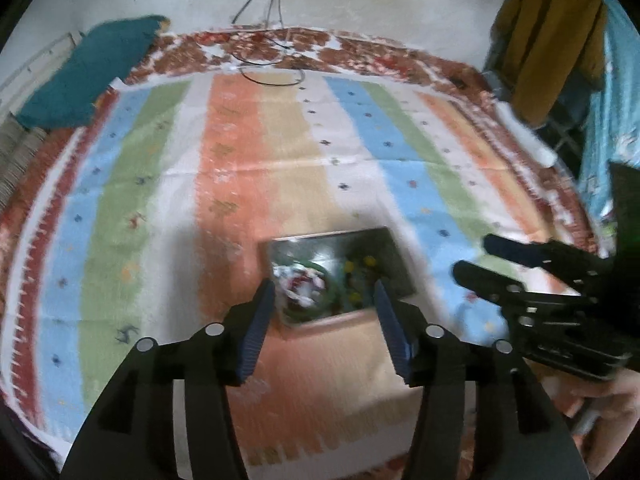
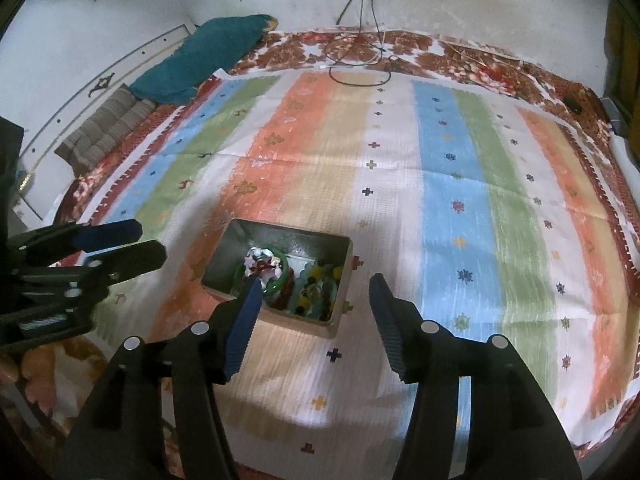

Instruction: Organize jewelry

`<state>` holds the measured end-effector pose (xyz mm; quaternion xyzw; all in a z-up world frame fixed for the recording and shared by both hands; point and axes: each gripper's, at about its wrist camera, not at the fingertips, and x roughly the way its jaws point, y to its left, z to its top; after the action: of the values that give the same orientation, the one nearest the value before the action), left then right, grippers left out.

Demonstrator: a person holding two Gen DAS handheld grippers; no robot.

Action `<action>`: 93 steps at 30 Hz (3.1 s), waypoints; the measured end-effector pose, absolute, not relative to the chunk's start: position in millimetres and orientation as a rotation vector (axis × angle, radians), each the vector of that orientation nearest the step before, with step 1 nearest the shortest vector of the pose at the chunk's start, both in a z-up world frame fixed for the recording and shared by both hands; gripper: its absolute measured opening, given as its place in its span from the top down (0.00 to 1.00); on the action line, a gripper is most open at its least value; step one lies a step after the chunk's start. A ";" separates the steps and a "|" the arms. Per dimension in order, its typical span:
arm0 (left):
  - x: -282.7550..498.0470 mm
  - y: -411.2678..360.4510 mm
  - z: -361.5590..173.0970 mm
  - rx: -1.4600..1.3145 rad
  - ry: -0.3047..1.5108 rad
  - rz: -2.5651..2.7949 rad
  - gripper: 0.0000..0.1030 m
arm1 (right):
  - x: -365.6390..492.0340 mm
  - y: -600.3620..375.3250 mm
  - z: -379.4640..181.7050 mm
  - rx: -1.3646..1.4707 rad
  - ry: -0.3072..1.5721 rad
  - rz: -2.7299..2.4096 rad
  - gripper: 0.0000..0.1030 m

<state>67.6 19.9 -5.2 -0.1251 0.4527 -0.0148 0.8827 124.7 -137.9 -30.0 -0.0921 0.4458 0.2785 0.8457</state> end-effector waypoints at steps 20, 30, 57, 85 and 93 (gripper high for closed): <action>10.2 9.2 6.2 -0.190 0.835 -0.021 0.10 | 75.1 -154.3 -14.4 -0.203 0.829 0.616 0.14; -4.4 -3.2 10.0 -0.120 0.776 -0.005 0.07 | 49.8 -160.5 -7.3 -0.226 0.726 0.623 0.06; -15.1 -15.5 20.3 -0.038 0.670 0.054 0.06 | 47.7 -171.4 -3.6 -0.171 0.679 0.615 0.06; -15.1 -14.2 19.2 -0.073 0.656 0.028 0.06 | 44.9 -171.8 -1.9 -0.180 0.656 0.625 0.05; -16.4 -17.5 18.1 -0.064 0.647 0.020 0.06 | 44.2 -171.5 -2.0 -0.178 0.660 0.624 0.05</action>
<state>-16.4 -17.5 18.1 -0.0314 0.3177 0.0096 0.9476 44.2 -171.5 -2.0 -0.0859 0.3182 0.3011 0.8948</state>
